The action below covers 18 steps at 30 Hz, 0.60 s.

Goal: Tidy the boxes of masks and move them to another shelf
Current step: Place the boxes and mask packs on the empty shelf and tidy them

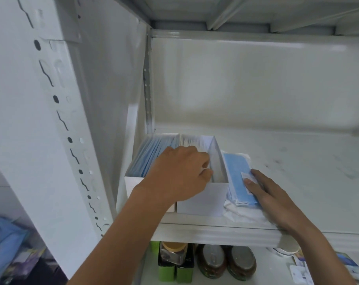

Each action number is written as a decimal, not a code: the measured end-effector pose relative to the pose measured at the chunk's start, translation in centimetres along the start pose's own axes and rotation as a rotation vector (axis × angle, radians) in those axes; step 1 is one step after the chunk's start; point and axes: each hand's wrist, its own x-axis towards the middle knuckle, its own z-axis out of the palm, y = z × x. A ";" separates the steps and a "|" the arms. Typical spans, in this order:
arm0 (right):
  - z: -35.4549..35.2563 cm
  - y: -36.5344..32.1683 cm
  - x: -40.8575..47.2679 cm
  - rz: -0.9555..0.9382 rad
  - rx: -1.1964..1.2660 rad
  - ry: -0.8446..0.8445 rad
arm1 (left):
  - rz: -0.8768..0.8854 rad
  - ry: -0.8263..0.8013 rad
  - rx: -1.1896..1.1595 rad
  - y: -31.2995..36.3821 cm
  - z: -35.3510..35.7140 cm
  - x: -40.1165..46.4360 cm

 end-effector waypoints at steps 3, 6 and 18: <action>0.0 0.2 0.0 -0.006 -0.013 0.003 | 0.000 -0.083 -0.051 0.3 0.2 1.6; 0.0 0.3 0.0 -0.014 -0.015 0.013 | 0.018 -0.132 -0.160 0.5 0.6 2.1; 0.1 0.4 -0.1 -0.025 -0.059 0.024 | -0.107 0.106 -0.193 0.2 1.4 0.4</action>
